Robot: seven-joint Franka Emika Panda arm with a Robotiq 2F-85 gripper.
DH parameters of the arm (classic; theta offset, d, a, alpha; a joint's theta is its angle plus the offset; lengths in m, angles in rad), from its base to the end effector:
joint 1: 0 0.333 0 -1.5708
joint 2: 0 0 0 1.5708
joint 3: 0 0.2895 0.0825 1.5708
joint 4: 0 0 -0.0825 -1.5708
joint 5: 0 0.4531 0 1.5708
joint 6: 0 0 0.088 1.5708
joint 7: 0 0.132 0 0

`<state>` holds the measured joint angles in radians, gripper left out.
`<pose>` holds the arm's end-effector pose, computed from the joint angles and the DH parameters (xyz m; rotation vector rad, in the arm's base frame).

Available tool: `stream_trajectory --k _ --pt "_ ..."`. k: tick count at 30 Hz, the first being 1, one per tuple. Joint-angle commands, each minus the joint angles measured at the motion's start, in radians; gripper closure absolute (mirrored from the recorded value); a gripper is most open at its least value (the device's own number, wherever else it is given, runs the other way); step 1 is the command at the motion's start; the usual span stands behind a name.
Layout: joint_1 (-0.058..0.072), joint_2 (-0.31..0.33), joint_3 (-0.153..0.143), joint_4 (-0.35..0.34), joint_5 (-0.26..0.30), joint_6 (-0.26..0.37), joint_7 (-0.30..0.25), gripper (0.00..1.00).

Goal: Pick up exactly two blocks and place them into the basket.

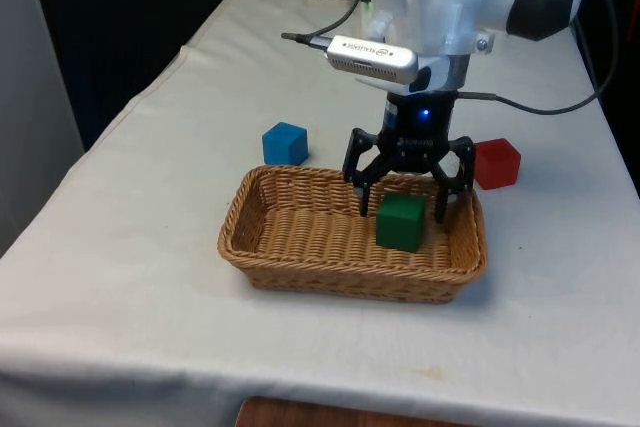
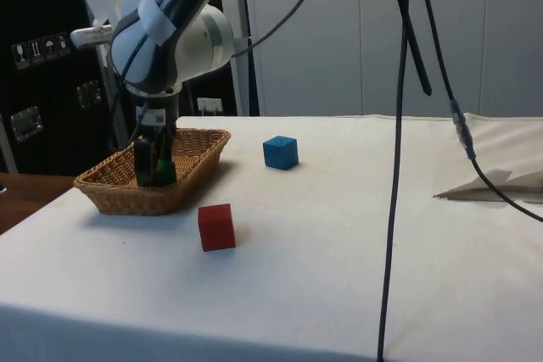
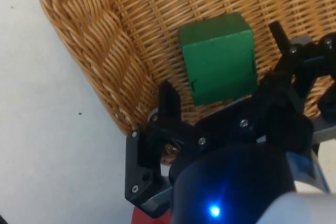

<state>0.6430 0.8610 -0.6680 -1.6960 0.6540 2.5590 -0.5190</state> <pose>0.7260 0.0018 0.1092 2.9835 0.3120 0.3308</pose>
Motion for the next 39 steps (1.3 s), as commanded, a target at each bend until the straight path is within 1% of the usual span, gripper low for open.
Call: stream_trajectory --k 1,2,3,4,6,7,8,10,11,13,15,16,17,19,20,24,25,26,27,28,29,33,34,35,36,39 --pt "-0.006 0.004 0.003 0.009 0.001 -0.008 0.001 0.00" --pt "-0.005 0.003 0.002 0.008 0.000 -0.008 0.002 0.00" --pt "0.000 -0.008 -0.004 0.000 -0.003 -0.011 0.003 0.00" --pt "0.010 -0.024 -0.015 -0.012 -0.006 -0.015 0.006 0.00" --pt "0.018 -0.040 -0.026 -0.024 -0.006 -0.022 0.008 0.00" --pt "0.007 -0.017 -0.014 -0.004 0.000 -0.013 0.004 0.00" --pt "0.023 -0.048 -0.030 -0.031 -0.006 -0.025 0.009 0.00" --pt "0.031 -0.067 -0.038 -0.046 -0.008 -0.029 0.009 0.00" --pt "0.038 -0.088 -0.044 -0.064 -0.011 -0.030 0.011 0.00" --pt "0.045 -0.111 -0.049 -0.083 -0.017 -0.031 0.013 0.00" --pt "0.051 -0.133 -0.053 -0.100 -0.023 -0.032 0.015 0.00" --pt "0.040 -0.128 -0.042 -0.092 -0.015 -0.027 0.006 0.00" --pt "0.054 -0.144 -0.056 -0.108 -0.025 -0.032 0.016 0.00" --pt "0.064 -0.168 -0.063 -0.127 -0.029 -0.033 0.017 0.00" --pt "0.071 -0.190 -0.068 -0.144 -0.033 -0.034 0.019 0.00" --pt "0.085 -0.237 -0.077 -0.178 -0.049 -0.033 0.027 0.00" --pt "0.072 -0.232 -0.062 -0.169 -0.037 -0.028 0.014 0.00" --pt "0.090 -0.249 -0.079 -0.186 -0.053 -0.034 0.029 0.00" --pt "0.096 -0.271 -0.081 -0.201 -0.063 -0.033 0.035 0.00" --pt "0.096 -0.271 -0.081 -0.201 -0.063 -0.033 0.035 0.00" --pt "0.104 -0.298 -0.082 -0.218 -0.082 -0.032 0.047 0.00" --pt "0.120 -0.352 -0.082 -0.249 -0.126 -0.031 0.078 0.00" --pt "0.098 -0.338 -0.064 -0.234 -0.106 -0.028 0.059 0.00" --pt "0.123 -0.365 -0.081 -0.256 -0.137 -0.030 0.086 0.00" --pt "0.131 -0.392 -0.079 -0.269 -0.164 -0.031 0.107 0.00" --pt "0.140 -0.430 -0.074 -0.287 -0.206 -0.031 0.141 0.00"
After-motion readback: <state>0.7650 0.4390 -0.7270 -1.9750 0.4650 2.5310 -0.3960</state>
